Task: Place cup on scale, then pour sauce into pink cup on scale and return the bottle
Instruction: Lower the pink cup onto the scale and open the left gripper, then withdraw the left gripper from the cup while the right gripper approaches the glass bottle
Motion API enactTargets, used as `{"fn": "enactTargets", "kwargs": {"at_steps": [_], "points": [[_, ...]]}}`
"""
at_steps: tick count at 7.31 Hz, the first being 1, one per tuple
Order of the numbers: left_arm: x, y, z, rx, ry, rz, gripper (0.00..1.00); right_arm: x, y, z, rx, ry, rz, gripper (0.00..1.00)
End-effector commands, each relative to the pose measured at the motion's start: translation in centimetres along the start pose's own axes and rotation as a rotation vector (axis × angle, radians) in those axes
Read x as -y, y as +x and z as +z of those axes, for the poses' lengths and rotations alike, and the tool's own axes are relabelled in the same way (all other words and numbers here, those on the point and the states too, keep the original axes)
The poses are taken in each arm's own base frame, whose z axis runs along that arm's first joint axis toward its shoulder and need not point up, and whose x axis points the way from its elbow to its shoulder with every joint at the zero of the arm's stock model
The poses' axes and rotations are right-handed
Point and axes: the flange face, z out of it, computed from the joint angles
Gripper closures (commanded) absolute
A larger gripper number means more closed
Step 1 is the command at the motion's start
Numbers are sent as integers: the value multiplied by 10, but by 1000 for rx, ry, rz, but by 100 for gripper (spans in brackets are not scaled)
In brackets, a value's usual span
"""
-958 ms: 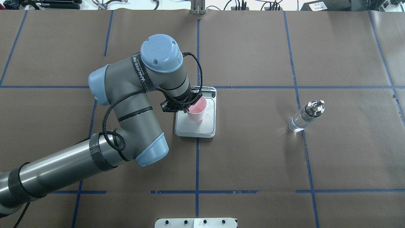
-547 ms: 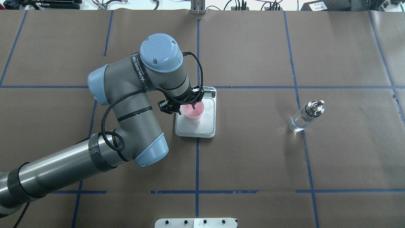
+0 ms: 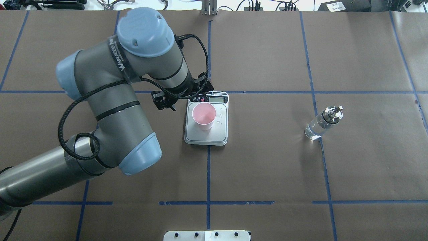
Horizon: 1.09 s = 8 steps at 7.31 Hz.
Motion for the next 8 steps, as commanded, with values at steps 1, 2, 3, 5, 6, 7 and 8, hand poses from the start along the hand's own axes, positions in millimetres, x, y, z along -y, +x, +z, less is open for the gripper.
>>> {"fn": "enactTargets", "kwargs": {"at_steps": [1, 2, 3, 5, 6, 7, 8], "points": [[14, -34, -42, 0, 38, 60, 0, -64, -85, -29, 45, -23, 71, 0], [18, -60, -54, -6, 53, 102, 0, -77, -118, -35, 46, -24, 125, 0], [23, -86, -71, -10, 72, 124, 0, -91, -155, -32, 13, -5, 160, 0], [27, -122, -96, 1, 43, 207, 0, -116, -212, 12, -41, 65, 175, 0], [32, -135, -99, 10, 51, 214, 0, -131, -233, 37, -60, 101, 189, 0], [38, -143, -101, 18, 61, 259, 0, -154, -258, 70, -106, 189, 163, 0], [47, -157, -100, 39, 65, 281, 0, -177, -276, 93, -123, 261, 130, 0]]}}
